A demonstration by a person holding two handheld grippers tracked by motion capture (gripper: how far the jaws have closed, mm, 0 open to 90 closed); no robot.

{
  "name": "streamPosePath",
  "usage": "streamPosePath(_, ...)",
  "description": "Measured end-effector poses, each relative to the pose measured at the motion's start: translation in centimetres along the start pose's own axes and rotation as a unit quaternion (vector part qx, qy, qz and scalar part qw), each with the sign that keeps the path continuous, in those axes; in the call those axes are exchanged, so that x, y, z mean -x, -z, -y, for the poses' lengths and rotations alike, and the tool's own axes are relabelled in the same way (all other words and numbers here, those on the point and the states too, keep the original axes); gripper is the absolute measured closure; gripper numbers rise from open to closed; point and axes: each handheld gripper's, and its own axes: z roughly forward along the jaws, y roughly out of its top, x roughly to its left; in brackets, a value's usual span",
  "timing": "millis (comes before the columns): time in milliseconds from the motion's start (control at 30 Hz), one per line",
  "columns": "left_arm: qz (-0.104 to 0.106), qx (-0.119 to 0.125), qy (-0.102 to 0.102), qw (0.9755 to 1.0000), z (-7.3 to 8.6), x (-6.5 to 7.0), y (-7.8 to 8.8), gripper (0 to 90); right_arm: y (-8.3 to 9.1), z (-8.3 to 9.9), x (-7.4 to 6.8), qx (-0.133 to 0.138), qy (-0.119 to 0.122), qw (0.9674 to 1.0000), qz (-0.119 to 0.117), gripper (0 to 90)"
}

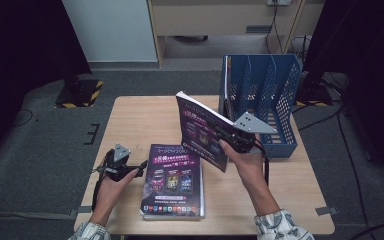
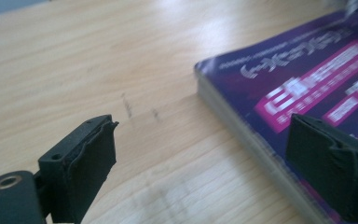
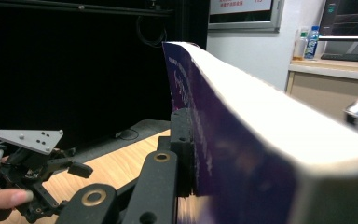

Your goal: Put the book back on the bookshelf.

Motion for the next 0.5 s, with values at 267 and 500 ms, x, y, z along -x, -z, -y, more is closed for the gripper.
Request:
streamPosePath(267, -0.007, -0.025, 0.024, 0.9994, 1.1, -1.2, -0.6, 5.6, 0.8, -0.1, 0.8, 0.002, -0.009, 1.0, 0.004, 82.4)
streamPosePath(500, -0.019, -0.039, 0.035, 0.9984, 1.4, -1.7, -0.7, 5.5, 1.1, 0.0, 1.1, -0.003, -0.005, 1.0, 0.005, 82.4)
